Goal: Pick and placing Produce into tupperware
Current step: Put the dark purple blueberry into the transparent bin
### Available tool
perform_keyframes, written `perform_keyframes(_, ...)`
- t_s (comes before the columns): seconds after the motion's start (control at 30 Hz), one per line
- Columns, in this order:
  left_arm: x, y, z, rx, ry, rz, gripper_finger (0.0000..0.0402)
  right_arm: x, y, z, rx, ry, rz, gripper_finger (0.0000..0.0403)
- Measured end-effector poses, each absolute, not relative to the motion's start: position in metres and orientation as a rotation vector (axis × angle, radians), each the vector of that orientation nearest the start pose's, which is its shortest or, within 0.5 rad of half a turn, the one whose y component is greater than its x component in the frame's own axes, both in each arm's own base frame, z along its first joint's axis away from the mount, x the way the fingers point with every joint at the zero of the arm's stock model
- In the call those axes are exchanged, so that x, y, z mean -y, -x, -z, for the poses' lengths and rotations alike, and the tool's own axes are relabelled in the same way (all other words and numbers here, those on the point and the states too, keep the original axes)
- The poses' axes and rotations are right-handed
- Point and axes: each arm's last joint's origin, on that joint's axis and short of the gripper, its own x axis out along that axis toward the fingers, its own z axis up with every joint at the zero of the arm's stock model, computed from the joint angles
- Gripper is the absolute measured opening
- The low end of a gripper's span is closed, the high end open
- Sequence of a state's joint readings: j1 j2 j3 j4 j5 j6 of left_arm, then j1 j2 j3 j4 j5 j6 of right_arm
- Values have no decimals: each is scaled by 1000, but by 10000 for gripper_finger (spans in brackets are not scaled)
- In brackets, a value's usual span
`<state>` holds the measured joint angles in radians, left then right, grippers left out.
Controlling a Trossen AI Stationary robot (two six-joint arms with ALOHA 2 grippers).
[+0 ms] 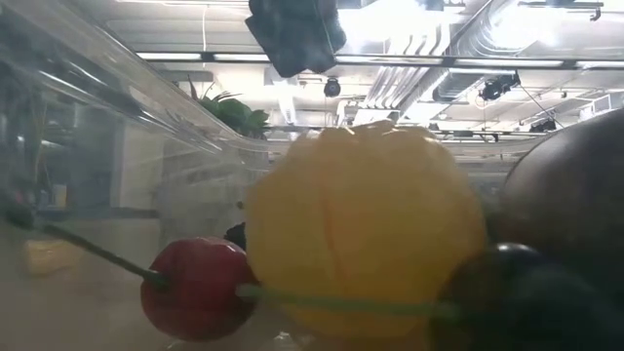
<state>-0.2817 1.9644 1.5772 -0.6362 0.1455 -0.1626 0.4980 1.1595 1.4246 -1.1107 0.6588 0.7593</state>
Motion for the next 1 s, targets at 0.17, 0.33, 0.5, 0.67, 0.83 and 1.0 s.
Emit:
perform_keyframes(0.17,120,-400,-230,-1080,101,291,115,-77,-180,-399,-604,-260,403,149)
perform_keyframes(0.33,118,-389,-239,-1135,141,317,92,-77,-180,-399,-604,-259,403,149)
perform_keyframes(0.5,113,-369,-262,-1183,153,318,68,-77,-180,-399,-608,-255,404,149)
perform_keyframes(0.67,108,-351,-291,-1136,156,336,47,-78,-179,-399,-608,-260,401,149)
perform_keyframes(0.83,103,-334,-313,-1110,151,327,32,-85,-178,-398,-608,-277,376,149)
perform_keyframes(1.0,96,-315,-331,-1101,127,288,21,-96,-177,-395,-595,-287,390,149)
